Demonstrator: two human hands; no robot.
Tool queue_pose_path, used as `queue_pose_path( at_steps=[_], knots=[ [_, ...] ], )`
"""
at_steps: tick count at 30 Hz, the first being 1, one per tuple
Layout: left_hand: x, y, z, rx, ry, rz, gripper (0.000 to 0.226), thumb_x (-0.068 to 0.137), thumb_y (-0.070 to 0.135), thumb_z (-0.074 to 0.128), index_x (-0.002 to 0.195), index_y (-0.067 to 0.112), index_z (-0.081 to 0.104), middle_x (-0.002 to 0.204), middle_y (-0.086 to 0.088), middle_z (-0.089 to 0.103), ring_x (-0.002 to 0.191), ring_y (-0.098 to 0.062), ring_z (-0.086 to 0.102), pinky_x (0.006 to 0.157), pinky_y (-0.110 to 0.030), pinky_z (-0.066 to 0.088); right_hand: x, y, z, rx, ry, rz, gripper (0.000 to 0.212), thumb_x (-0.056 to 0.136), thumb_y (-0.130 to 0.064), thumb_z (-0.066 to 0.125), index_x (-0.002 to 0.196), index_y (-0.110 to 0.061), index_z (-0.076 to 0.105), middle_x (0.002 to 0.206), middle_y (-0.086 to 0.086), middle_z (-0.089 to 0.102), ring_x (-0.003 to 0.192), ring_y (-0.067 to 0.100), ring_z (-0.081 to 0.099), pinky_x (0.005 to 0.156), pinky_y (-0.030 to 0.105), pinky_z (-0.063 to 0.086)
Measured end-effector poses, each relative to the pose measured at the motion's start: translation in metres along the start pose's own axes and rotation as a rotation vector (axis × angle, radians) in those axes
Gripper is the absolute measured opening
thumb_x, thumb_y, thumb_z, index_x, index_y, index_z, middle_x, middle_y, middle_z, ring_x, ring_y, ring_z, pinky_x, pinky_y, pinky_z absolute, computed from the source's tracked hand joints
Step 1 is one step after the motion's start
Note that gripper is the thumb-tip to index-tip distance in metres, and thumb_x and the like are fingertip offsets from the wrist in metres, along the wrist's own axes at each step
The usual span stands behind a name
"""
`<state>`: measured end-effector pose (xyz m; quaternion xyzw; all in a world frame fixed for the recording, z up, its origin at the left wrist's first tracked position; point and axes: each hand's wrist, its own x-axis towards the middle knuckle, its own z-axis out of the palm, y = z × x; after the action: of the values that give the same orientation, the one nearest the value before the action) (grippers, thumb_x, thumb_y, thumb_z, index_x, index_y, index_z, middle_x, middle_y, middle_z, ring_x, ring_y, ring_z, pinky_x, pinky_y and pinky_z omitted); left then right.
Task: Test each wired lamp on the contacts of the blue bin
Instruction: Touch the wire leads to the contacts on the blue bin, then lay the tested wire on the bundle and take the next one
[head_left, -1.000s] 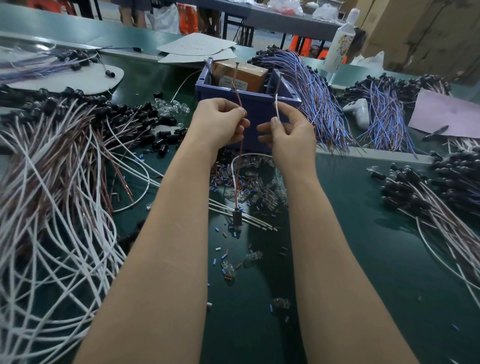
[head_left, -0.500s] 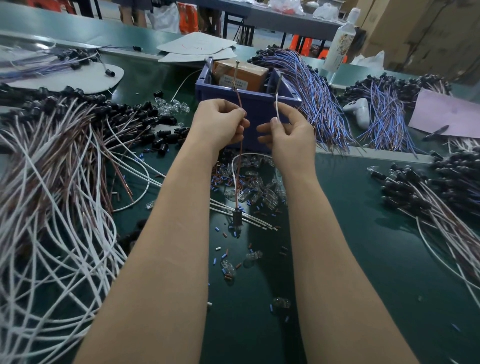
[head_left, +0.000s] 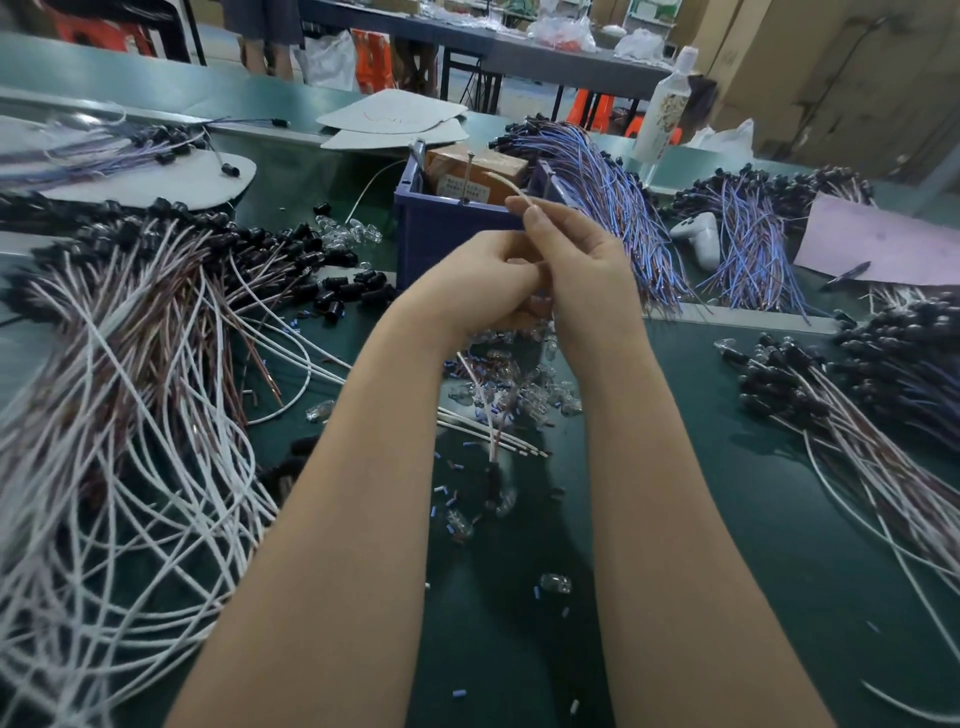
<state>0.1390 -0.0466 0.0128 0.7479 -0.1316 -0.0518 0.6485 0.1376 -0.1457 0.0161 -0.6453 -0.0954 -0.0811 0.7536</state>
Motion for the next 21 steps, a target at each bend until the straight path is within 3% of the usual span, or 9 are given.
queue_pose_path(
  at_steps=[4,6,9,11,13,15,18,20,21],
  knots=[
    [-0.012,0.004,0.004,0.017,-0.058,0.007,0.02,0.092,0.003,0.045,0.096,0.013,0.062,0.082,-0.004,0.063,0.069,-0.011,0.059,0.064,-0.02,0.052,-0.005,-0.006,0.003,0.033,-0.031,0.085,0.017,0.095,-0.015,0.055,0.089,-0.022,0.07,0.081,-0.008,0.068,0.068,0.006,0.058,0.052,0.02,0.047],
    [-0.016,0.003,0.005,0.072,-0.035,0.003,0.017,0.091,0.004,0.046,0.093,0.012,0.062,0.082,-0.007,0.062,0.072,-0.015,0.057,0.066,-0.024,0.05,-0.005,-0.007,0.002,0.019,-0.025,0.119,0.016,0.095,-0.018,0.055,0.092,-0.023,0.07,0.08,-0.008,0.066,0.065,0.007,0.056,0.054,0.02,0.046],
    [-0.021,0.001,0.006,0.11,0.027,0.004,0.013,0.094,0.011,0.05,0.096,0.006,0.062,0.078,-0.006,0.06,0.071,-0.017,0.054,0.068,-0.028,0.045,-0.008,-0.006,0.0,-0.013,-0.011,0.141,0.017,0.097,-0.027,0.051,0.103,-0.025,0.067,0.086,-0.012,0.061,0.082,0.01,0.056,0.064,0.024,0.046],
    [-0.024,0.001,0.008,0.081,0.054,0.007,0.016,0.096,0.013,0.05,0.098,0.002,0.062,0.075,-0.005,0.059,0.067,-0.015,0.053,0.065,-0.027,0.044,-0.01,-0.002,-0.001,-0.043,-0.021,0.151,0.029,0.099,-0.034,0.046,0.124,-0.024,0.058,0.107,-0.009,0.059,0.104,0.014,0.055,0.081,0.032,0.051],
    [-0.027,0.002,0.009,0.047,0.129,0.025,0.015,0.096,0.016,0.051,0.089,0.008,0.061,0.067,0.001,0.058,0.059,-0.009,0.053,0.06,-0.024,0.044,-0.016,0.002,-0.005,-0.157,0.03,0.178,0.046,0.099,-0.044,0.04,0.139,-0.022,0.043,0.133,-0.001,0.051,0.124,0.018,0.049,0.103,0.043,0.044],
    [-0.028,0.004,0.006,0.018,0.286,0.026,0.016,0.097,0.019,0.051,0.084,0.015,0.059,0.069,0.004,0.058,0.06,-0.005,0.054,0.062,-0.023,0.049,-0.028,0.001,-0.012,-0.336,0.061,0.217,0.054,0.096,-0.054,0.037,0.138,-0.019,0.043,0.135,0.002,0.052,0.118,0.017,0.054,0.102,0.044,0.044],
    [-0.027,0.004,-0.004,-0.067,0.558,0.026,0.015,0.098,0.019,0.05,0.085,0.014,0.057,0.074,0.003,0.055,0.068,-0.008,0.052,0.074,-0.028,0.051,-0.052,-0.005,-0.029,-0.665,-0.291,0.292,0.041,0.088,-0.06,0.049,0.103,-0.024,0.062,0.101,-0.004,0.069,0.086,0.008,0.065,0.079,0.029,0.052],
    [-0.025,0.002,-0.009,-0.055,0.702,0.03,0.013,0.097,0.02,0.05,0.09,0.011,0.056,0.078,0.001,0.056,0.073,-0.012,0.054,0.082,-0.034,0.053,-0.064,-0.004,-0.033,-0.906,-0.575,0.359,0.034,0.08,-0.055,0.065,0.098,-0.026,0.065,0.094,-0.004,0.072,0.084,0.01,0.066,0.079,0.028,0.051],
    [-0.025,0.0,-0.011,-0.049,0.756,0.029,0.013,0.097,0.021,0.049,0.091,0.011,0.055,0.081,-0.001,0.057,0.076,-0.015,0.055,0.085,-0.037,0.054,-0.067,-0.001,-0.033,-0.992,-0.631,0.372,0.031,0.079,-0.047,0.069,0.099,-0.025,0.066,0.095,-0.002,0.071,0.087,0.014,0.066,0.082,0.029,0.05]
  ],
)
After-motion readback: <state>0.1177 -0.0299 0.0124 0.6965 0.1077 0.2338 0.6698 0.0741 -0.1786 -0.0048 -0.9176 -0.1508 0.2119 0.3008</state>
